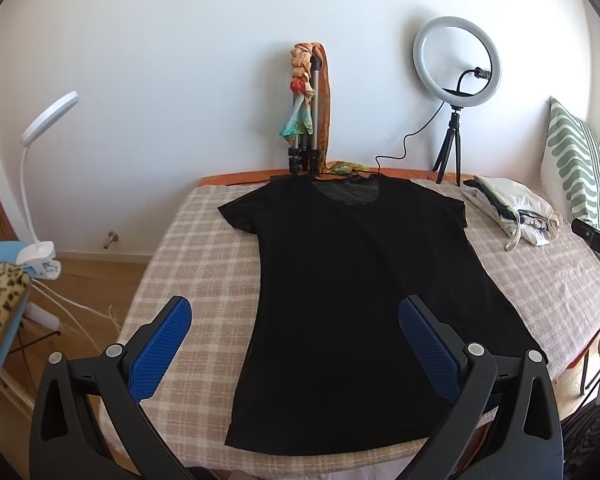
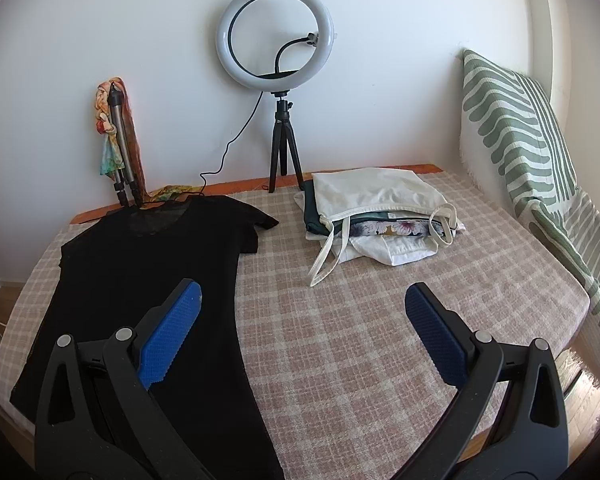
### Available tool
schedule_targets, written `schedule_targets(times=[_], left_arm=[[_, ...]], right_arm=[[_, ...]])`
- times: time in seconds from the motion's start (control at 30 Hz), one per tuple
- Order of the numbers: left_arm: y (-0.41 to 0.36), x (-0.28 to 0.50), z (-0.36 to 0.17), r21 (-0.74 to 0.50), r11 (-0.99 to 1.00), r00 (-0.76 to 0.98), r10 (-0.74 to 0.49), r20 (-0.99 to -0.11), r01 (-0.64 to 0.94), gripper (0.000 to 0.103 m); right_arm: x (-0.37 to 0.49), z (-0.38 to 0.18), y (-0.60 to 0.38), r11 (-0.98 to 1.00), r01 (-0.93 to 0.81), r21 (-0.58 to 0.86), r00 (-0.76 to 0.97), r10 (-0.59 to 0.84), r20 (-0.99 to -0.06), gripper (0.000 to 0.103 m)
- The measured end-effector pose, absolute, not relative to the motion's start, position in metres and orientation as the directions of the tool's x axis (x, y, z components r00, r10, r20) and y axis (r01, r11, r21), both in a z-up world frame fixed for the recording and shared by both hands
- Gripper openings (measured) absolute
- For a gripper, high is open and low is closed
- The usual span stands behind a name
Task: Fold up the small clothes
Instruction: 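Move both tools over the black T-shirt lying flat on the bed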
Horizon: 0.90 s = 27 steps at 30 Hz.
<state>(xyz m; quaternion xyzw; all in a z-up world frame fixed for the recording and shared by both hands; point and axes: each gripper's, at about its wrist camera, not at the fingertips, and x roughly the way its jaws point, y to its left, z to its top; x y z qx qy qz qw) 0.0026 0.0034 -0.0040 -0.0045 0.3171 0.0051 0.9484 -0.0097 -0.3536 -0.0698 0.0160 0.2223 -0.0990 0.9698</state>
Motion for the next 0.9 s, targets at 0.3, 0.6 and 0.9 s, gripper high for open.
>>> schedule_targets(times=[0.3,0.6,0.9], left_arm=[[0.000,0.002,-0.004,0.000,1.000,0.795,0.014,-0.607,-0.017,0.103],[0.003,0.002,-0.004,-0.001,1.000,0.791,0.015,-0.611,-0.019,0.103],[0.007,0.003,-0.007,0.001,1.000,0.782,0.020,-0.623,-0.024,0.103]], right_arm=[[-0.012,-0.068,-0.353,0.981,0.196,-0.011,0.883,-0.181,-0.433,0.103],[-0.012,-0.067,-0.351,0.981,0.192,-0.007,0.884,-0.176,-0.432,0.103],[-0.008,-0.063,-0.342,0.983,0.181,-0.008,0.885,-0.166,-0.434,0.103]])
